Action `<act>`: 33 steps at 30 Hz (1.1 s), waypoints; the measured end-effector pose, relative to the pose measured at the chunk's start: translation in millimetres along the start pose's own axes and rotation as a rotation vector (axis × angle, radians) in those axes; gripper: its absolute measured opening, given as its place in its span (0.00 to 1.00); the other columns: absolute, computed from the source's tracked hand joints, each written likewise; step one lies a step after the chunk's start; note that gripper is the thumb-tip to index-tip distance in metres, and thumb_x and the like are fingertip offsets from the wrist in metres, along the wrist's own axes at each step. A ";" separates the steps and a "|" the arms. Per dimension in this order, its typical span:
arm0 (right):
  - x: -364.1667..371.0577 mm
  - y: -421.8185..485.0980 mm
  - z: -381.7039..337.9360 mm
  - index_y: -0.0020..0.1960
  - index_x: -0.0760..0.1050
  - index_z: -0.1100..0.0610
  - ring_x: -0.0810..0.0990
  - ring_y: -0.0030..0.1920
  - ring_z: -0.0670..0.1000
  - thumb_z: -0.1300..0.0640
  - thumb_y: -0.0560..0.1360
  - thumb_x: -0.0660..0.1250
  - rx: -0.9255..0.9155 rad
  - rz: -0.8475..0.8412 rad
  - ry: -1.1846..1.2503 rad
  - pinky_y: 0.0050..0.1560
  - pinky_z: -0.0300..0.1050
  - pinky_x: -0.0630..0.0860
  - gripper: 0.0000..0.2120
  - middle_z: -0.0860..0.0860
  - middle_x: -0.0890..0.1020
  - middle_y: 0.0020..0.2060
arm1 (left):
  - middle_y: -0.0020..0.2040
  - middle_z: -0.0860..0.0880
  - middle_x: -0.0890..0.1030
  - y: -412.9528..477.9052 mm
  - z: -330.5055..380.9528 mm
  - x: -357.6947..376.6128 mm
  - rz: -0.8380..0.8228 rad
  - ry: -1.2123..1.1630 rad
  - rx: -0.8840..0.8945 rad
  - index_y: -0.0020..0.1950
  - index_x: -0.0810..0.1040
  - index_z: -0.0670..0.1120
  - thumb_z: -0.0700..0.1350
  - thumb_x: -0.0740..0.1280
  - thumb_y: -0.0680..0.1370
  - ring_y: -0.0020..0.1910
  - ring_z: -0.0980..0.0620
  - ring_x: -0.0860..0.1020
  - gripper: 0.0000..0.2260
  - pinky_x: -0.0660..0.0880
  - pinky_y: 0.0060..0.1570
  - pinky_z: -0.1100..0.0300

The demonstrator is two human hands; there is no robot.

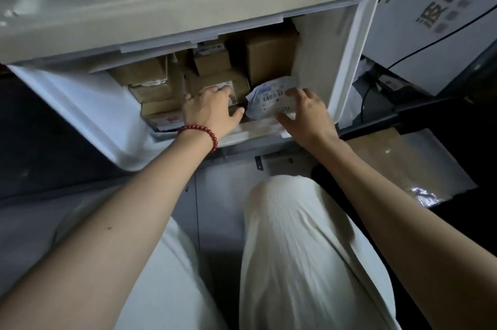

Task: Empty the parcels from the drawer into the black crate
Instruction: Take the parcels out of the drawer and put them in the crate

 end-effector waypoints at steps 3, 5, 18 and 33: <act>8.2 24.0 1.7 0.70 0.67 0.58 0.70 0.64 0.62 0.54 0.77 0.66 -0.044 -0.039 -0.052 0.59 0.51 0.69 0.24 0.59 0.72 0.65 | 0.59 0.48 0.79 25.9 9.6 15.7 -0.015 0.034 0.035 0.61 0.76 0.53 0.60 0.63 0.76 0.58 0.44 0.76 0.18 0.68 0.59 0.48; 12.9 38.7 3.6 0.71 0.66 0.59 0.69 0.65 0.61 0.57 0.77 0.66 -0.045 -0.043 -0.058 0.59 0.52 0.69 0.24 0.60 0.71 0.66 | 0.59 0.47 0.79 41.3 14.0 26.1 -0.036 0.035 0.042 0.61 0.76 0.52 0.61 0.62 0.76 0.58 0.43 0.76 0.19 0.68 0.58 0.49; 40.2 94.9 15.6 0.73 0.62 0.57 0.60 0.71 0.61 0.64 0.79 0.62 -0.017 -0.085 -0.407 0.65 0.53 0.64 0.24 0.56 0.64 0.71 | 0.60 0.47 0.74 78.5 33.0 77.4 0.044 0.018 0.099 0.55 0.77 0.50 0.48 0.65 0.76 0.63 0.44 0.67 0.09 0.62 0.58 0.49; -20.2 37.1 -63.1 0.62 0.73 0.56 0.77 0.55 0.61 0.51 0.76 0.67 -0.113 0.110 0.130 0.45 0.50 0.74 0.16 0.57 0.77 0.57 | 0.34 0.50 0.77 19.9 -20.9 -34.8 0.273 -0.491 0.012 0.46 0.71 0.51 0.49 0.63 0.78 0.27 0.55 0.71 0.03 0.64 0.31 0.59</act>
Point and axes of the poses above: each hand's wrist, its own y-axis towards the middle knuckle, its own x-axis out of the palm, z = x × y, the point moved 2 cm from there along y, towards the middle knuckle
